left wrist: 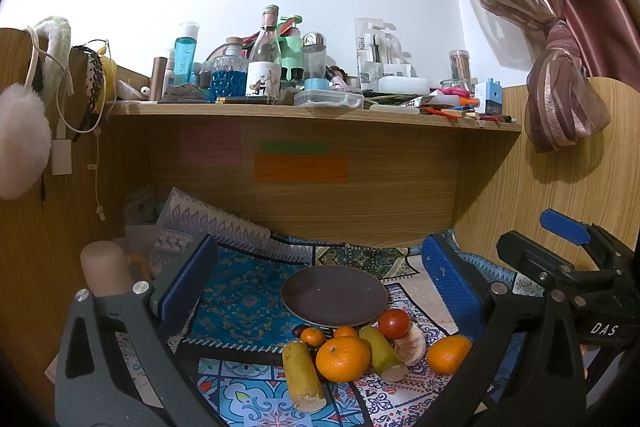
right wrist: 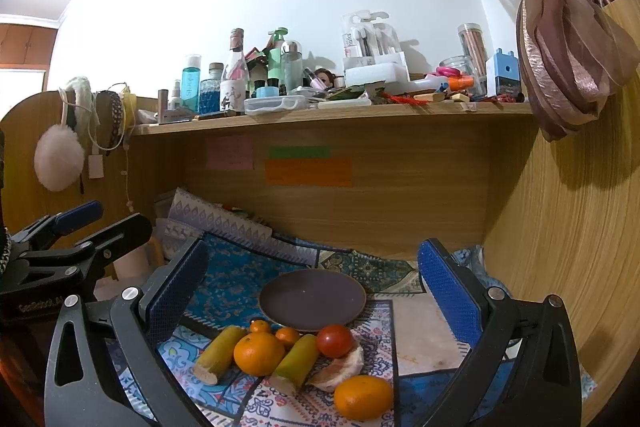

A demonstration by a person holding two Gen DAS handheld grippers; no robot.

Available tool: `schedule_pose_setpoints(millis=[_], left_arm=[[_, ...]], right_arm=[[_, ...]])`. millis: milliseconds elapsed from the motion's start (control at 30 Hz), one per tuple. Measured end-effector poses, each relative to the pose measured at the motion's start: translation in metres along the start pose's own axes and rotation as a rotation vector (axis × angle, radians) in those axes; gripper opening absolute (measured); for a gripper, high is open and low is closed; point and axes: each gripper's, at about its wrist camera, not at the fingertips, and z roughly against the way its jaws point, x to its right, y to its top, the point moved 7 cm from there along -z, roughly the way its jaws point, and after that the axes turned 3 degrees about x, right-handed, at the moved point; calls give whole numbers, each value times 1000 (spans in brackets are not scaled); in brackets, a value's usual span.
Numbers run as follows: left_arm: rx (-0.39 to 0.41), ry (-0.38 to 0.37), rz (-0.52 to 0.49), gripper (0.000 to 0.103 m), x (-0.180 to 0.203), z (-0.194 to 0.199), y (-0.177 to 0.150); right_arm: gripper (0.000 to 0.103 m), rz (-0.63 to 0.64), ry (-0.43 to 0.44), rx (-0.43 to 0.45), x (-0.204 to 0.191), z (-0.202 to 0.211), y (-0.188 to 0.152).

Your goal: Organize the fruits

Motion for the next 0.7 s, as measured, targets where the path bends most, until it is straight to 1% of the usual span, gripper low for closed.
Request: schedule_pose_setpoints(millis=[700], left_arm=[[-2,-9,5,103,3,-4,0]], right_arm=[[103,-8,1,-3,0,-2,0]])
